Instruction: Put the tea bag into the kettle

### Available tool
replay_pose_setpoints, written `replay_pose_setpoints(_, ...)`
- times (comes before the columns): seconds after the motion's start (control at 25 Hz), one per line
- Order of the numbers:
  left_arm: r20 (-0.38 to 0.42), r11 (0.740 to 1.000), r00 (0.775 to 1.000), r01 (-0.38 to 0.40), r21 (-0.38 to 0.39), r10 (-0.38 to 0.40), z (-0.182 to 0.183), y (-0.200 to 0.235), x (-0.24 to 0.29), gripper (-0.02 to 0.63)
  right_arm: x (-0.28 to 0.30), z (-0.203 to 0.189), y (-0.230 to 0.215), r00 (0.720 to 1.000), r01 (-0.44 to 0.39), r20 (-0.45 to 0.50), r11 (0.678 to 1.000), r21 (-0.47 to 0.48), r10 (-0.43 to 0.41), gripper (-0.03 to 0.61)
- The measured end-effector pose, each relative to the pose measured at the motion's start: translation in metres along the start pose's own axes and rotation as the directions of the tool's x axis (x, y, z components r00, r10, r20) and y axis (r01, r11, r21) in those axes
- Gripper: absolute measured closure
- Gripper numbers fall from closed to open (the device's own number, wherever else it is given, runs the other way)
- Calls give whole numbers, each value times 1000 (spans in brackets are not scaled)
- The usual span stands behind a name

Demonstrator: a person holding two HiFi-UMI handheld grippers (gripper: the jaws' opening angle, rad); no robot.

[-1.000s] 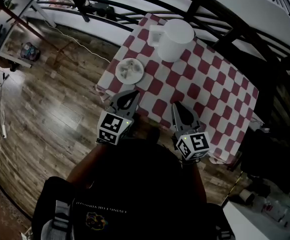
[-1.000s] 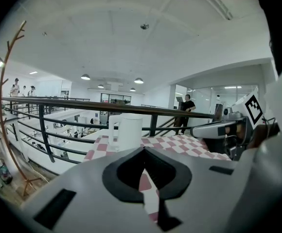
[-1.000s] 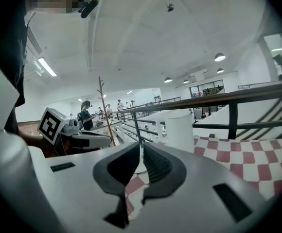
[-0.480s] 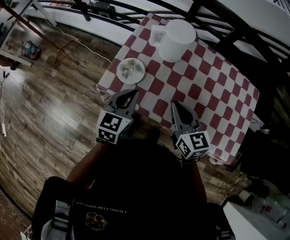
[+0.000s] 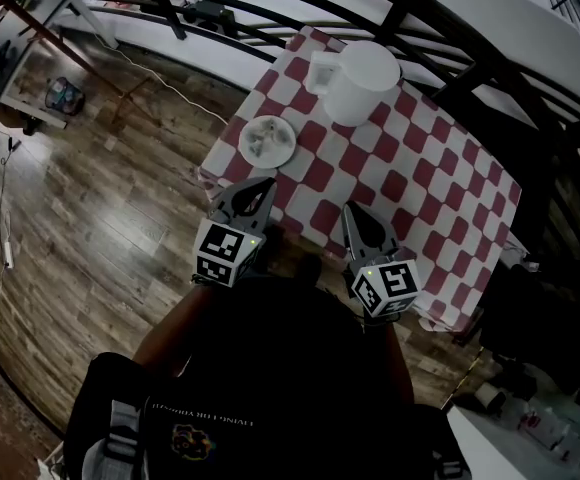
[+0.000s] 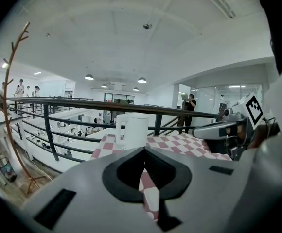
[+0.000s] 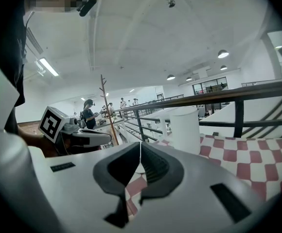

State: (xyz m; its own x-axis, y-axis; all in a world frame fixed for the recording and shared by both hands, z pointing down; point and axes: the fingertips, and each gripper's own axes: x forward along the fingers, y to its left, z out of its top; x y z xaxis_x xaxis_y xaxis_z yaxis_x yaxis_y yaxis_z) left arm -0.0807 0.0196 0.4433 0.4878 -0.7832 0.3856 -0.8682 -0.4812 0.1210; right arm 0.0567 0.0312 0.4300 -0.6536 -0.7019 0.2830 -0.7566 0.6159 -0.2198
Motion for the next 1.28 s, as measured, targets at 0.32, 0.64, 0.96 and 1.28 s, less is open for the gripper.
replay_pose_setpoints(0.32, 5, 1000, 1000, -10, -6, 10, -1, 12, -4, 607, 13, 3, 7, 1000, -13, -5, 1000, -10, 13, 566)
replay_pose_setpoints(0.64, 3, 1000, 1000, 7, 4, -7, 5, 23, -1, 607, 27, 8, 10, 1000, -6, -2, 1000, -12, 6, 566)
replay_pose_setpoints(0.96, 7, 998, 999, 53, 27, -53, 12, 45, 7, 607, 47, 19, 6, 998, 58, 26, 998, -15, -57, 566)
replay_pose_setpoints(1.28, 26, 988, 991, 130, 79, -132, 29, 67, 22, 607, 68, 36, -4, 985, 158, 67, 987, -19, -156, 566)
